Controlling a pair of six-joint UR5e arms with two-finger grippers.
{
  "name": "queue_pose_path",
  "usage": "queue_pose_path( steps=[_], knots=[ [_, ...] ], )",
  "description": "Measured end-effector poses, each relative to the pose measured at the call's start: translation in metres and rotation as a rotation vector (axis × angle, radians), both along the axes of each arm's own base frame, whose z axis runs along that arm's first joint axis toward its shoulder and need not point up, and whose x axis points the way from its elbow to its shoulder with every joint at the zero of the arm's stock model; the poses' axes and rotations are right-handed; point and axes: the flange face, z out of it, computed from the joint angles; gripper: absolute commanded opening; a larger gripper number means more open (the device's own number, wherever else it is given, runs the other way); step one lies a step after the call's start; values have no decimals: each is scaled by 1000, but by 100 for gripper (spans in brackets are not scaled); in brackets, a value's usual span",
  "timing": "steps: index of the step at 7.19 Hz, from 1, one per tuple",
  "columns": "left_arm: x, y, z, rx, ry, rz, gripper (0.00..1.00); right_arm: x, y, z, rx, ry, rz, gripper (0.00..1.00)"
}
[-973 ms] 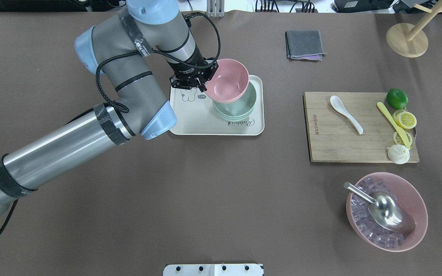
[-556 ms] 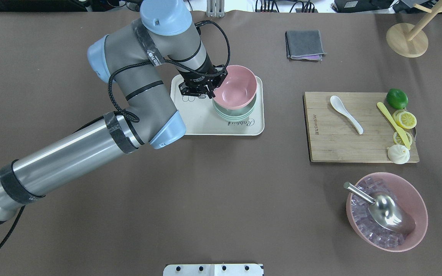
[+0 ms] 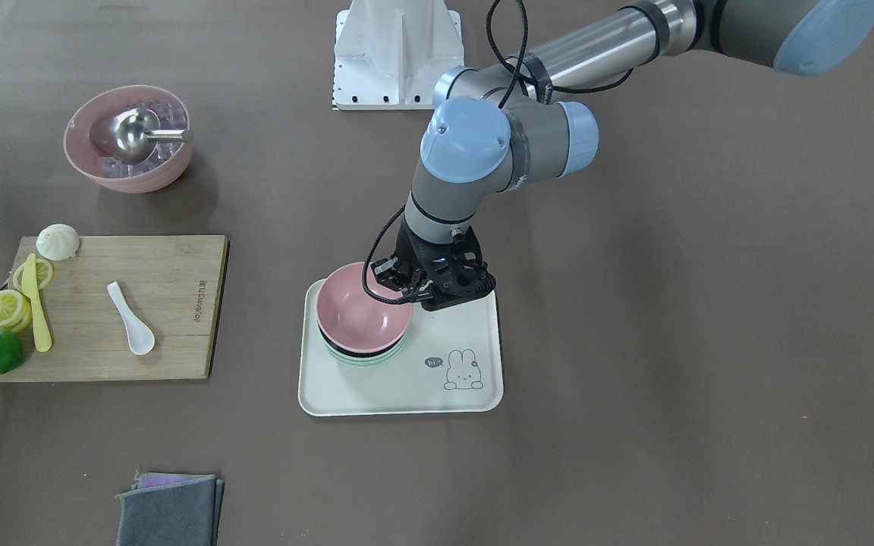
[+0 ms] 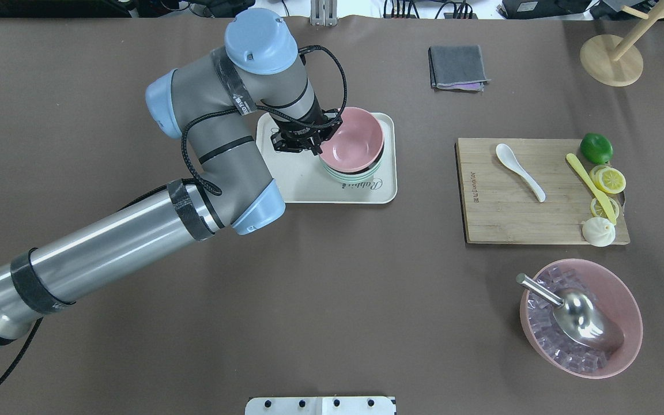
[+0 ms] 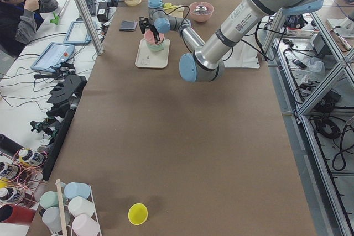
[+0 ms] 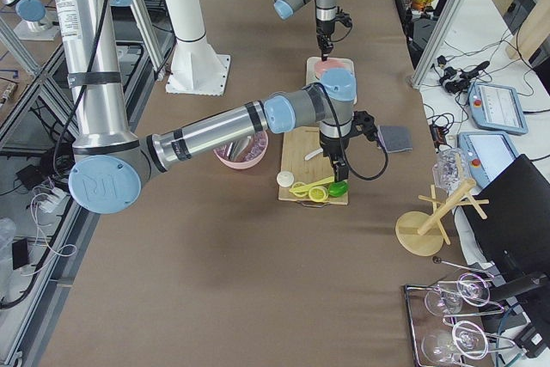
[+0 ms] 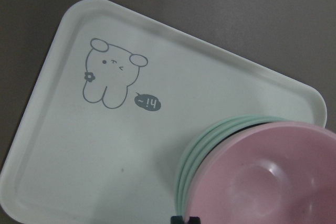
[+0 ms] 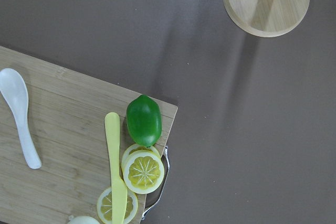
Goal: Stack pink bowl on green and place spoon
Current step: 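Lower the pink bowl into the mint-green bowl and open the left gripper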
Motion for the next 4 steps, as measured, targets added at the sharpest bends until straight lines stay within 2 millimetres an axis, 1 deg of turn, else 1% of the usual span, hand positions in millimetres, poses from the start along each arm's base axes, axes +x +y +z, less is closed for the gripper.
queue_pose_path(
  steps=[2, 4],
  knots=[
    [7, 5, 1, 14, -5, -8, 0, 0, 0, 0, 0, 0, 0, 100],
    [8, 5, 2, 18, -8, -11, 0, 0, -1, -1, 1, 0, 0, 100]
  ],
)
